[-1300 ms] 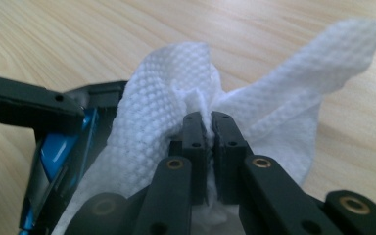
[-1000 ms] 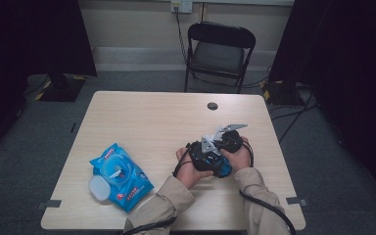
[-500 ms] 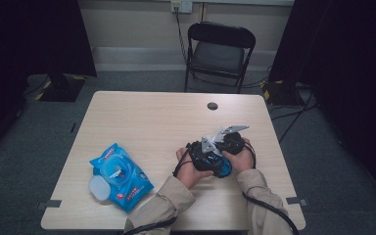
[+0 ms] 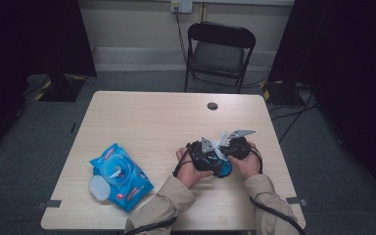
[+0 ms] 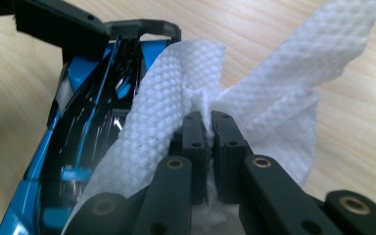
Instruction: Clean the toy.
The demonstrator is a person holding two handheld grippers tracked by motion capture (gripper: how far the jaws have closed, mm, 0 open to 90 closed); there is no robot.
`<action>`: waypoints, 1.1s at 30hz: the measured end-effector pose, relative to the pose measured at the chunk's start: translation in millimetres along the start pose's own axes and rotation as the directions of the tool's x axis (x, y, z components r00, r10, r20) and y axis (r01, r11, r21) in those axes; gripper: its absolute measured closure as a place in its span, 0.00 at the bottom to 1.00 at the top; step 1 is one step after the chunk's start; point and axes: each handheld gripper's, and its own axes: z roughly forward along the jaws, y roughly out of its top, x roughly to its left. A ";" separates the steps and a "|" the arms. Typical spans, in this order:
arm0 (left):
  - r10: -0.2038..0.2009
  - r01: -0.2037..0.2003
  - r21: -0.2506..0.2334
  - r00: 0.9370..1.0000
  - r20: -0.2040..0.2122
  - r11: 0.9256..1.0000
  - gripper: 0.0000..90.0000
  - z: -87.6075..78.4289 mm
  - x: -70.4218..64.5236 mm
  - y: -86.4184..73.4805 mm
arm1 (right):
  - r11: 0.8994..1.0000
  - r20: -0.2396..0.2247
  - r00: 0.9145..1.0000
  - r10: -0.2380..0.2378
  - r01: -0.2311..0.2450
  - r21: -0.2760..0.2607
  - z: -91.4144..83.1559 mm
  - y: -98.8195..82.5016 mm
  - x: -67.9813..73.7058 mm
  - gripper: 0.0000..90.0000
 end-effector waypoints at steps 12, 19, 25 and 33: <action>-0.001 0.001 0.002 1.000 0.001 1.000 0.00 0.2 -1.6 0.3 | 0.999 -0.013 1.000 0.015 -0.015 -0.029 -15.2 -17.3 -2.6 0.95; -0.003 0.003 0.002 1.000 -0.002 1.000 0.00 0.5 -0.5 0.6 | 1.000 -0.008 1.000 0.004 -0.004 -0.024 -24.1 -25.0 -2.3 0.95; 0.008 -0.008 0.012 1.000 0.000 1.000 0.00 0.3 -2.3 1.8 | 0.999 0.003 1.000 0.017 -0.017 -0.033 -32.9 -33.9 -0.5 0.94; 0.003 -0.003 0.014 1.000 0.001 1.000 0.00 0.4 -2.2 2.0 | 0.998 0.006 0.999 0.040 -0.040 -0.041 -45.5 -46.3 1.0 0.93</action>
